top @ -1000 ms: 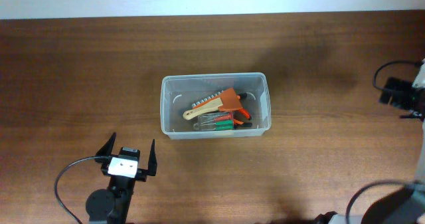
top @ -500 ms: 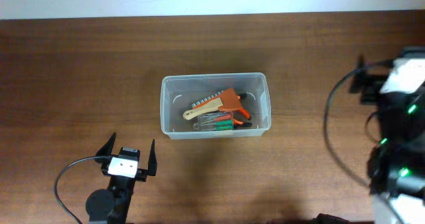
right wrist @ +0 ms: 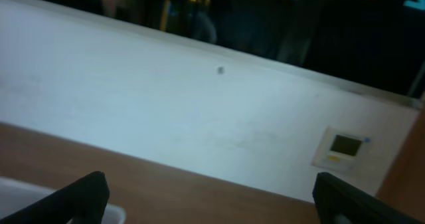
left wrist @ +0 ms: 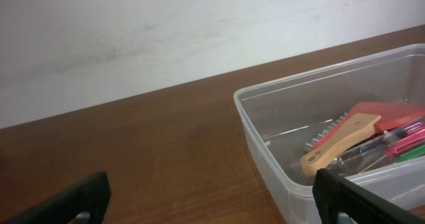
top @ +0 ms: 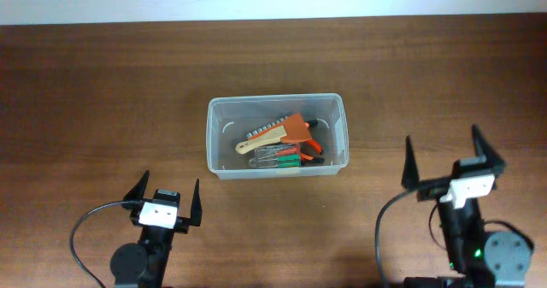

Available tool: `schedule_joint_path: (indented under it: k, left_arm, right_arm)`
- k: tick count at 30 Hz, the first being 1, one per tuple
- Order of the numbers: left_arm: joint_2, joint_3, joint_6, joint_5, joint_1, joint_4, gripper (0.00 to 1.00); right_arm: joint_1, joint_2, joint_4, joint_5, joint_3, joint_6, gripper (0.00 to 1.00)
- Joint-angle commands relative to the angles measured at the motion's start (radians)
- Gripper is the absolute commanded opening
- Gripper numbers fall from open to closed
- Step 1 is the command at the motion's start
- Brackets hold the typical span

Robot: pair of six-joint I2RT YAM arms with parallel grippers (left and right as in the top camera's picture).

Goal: Pack container

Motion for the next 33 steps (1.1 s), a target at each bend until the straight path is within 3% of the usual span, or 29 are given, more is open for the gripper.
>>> schedule_joint_path:
  k: [1, 11, 33]
  left_arm:
    - [-0.007, -0.005, 0.012, -0.004, -0.003, -0.001, 0.99]
    - [-0.007, -0.005, 0.012, -0.004, -0.003, -0.001, 0.99]
    - [-0.007, -0.005, 0.012, -0.004, -0.003, -0.001, 0.99]
  right_arm:
    - [0.011, -0.104, 0.004, -0.073, -0.083, 0.013, 0.99]
    - [0.024, -0.274, 0.011, -0.076, -0.234, 0.013, 0.99]
    - [0.153, -0.303, 0.093, -0.074, -0.403, 0.012, 0.99]
